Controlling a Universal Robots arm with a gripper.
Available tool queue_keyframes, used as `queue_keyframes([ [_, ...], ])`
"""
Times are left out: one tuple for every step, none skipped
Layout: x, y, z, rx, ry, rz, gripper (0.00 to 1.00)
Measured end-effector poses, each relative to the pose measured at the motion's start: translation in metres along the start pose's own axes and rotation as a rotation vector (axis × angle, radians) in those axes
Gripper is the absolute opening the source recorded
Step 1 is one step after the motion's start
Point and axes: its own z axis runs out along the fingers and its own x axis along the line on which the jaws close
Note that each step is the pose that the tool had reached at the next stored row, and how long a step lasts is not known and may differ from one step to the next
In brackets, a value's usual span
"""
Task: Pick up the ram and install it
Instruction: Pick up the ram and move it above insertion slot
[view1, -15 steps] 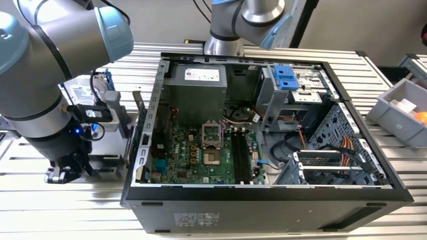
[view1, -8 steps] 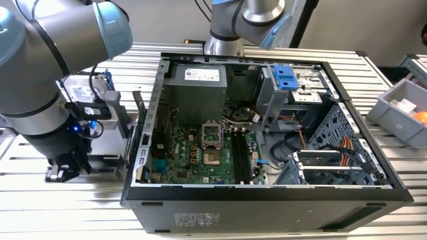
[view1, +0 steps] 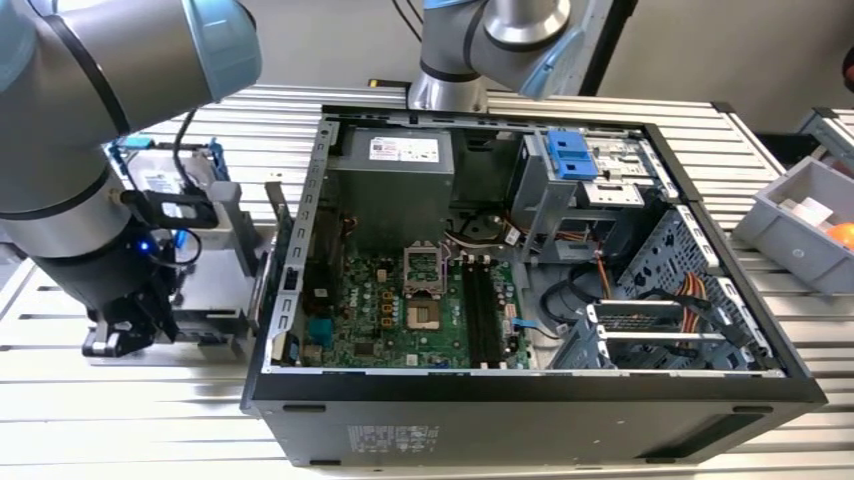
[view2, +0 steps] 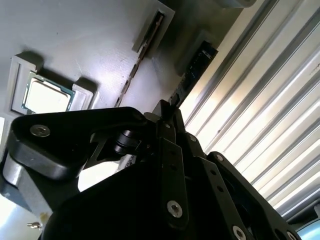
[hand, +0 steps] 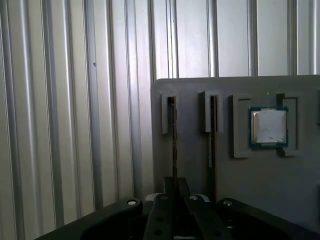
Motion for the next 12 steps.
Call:
queue_keyframes([
  [0.0,0.0,-0.0015,0.0001,0.0,0.0,0.0],
  [0.0,0.0001,-0.0032,0.0001,-0.0001,0.0,0.0],
  [0.0,0.0001,-0.0049,0.0,0.0,0.0,0.0],
  [-0.0001,0.0001,-0.0063,0.0001,-0.0001,0.0,0.0],
  [-0.0001,0.0002,-0.0082,0.0001,0.0,0.0,0.0],
  [-0.0001,0.0002,-0.0099,0.0001,-0.0001,0.0,0.0],
  [-0.0001,0.0002,-0.0111,0.0001,-0.0001,0.0,0.0],
  [-0.0001,0.0003,-0.0125,0.0001,0.0,0.0,0.0],
  [-0.0001,0.0003,-0.0139,0.0001,-0.0001,0.0,0.0],
  [-0.0002,0.0004,-0.015,0.0001,0.0,0.0,0.0],
  [-0.0002,0.0004,-0.016,0.0001,-0.0001,0.0,0.0],
  [-0.0002,0.0004,-0.0168,0.0001,-0.0001,0.0,0.0],
])
